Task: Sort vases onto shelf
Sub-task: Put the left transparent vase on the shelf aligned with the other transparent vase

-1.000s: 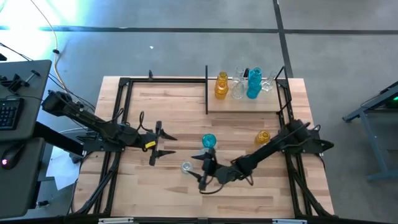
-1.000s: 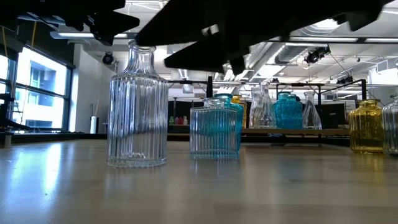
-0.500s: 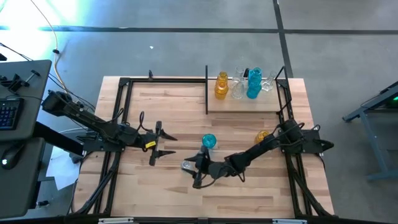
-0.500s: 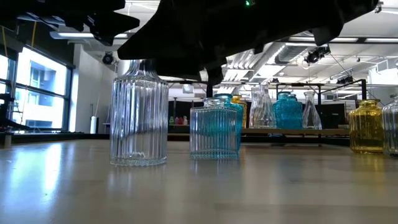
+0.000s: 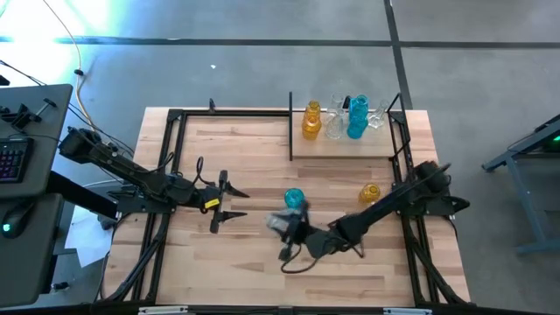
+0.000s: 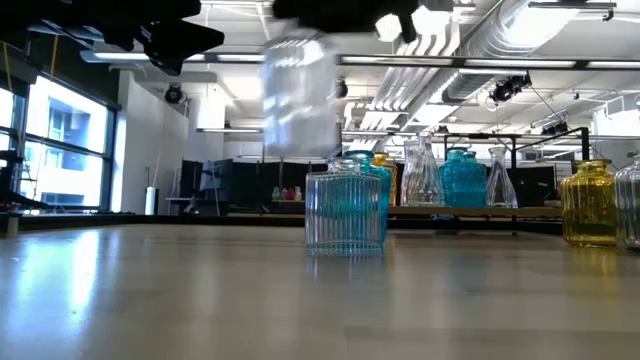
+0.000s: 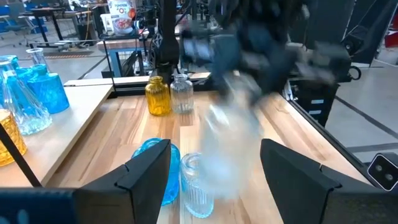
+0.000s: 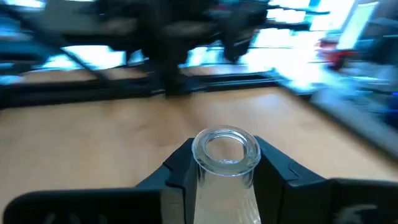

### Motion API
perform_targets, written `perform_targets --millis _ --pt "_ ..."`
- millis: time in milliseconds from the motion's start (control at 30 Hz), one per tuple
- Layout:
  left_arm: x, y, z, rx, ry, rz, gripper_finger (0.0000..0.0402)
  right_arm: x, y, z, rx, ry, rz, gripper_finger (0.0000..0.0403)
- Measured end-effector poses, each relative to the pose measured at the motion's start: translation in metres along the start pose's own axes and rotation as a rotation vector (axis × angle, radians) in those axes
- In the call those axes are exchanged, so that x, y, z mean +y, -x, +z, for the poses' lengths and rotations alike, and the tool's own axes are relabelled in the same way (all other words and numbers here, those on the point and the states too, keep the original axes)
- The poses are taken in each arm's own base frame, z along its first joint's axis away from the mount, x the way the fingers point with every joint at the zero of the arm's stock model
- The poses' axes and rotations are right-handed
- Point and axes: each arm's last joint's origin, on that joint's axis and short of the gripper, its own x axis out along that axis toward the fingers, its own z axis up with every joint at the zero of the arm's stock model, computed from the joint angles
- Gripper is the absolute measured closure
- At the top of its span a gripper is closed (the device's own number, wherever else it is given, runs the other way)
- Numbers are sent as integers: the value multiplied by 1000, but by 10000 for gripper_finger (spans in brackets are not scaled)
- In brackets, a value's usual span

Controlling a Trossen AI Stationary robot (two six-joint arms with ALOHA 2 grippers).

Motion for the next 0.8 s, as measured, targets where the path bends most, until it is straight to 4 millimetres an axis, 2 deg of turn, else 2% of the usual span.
perform_targets --millis 100,167,267,367,433,567,700,800 --pt "0 0 0 2 1 -6 163 -15 31 23 6 2 -187 310" --pt "-1 0 0 3 0 -11 163 -32 52 32 12 4 -324 312" --pt "-1 0 0 2 0 -23 163 -64 82 36 -19 -14 -479 319" --pt "-3 1 0 2 0 -31 163 -102 103 37 -55 -65 -560 319" --pt "-4 1 0 2 0 -37 163 -124 107 35 -36 -65 -606 319" --pt "-7 2 0 2 5 -49 163 -160 104 32 90 -52 -734 319" --pt "-7 2 0 1 4 -53 163 -182 101 23 166 -30 -832 319" --pt "-7 2 0 3 4 -53 163 -200 109 14 186 -22 -868 319"
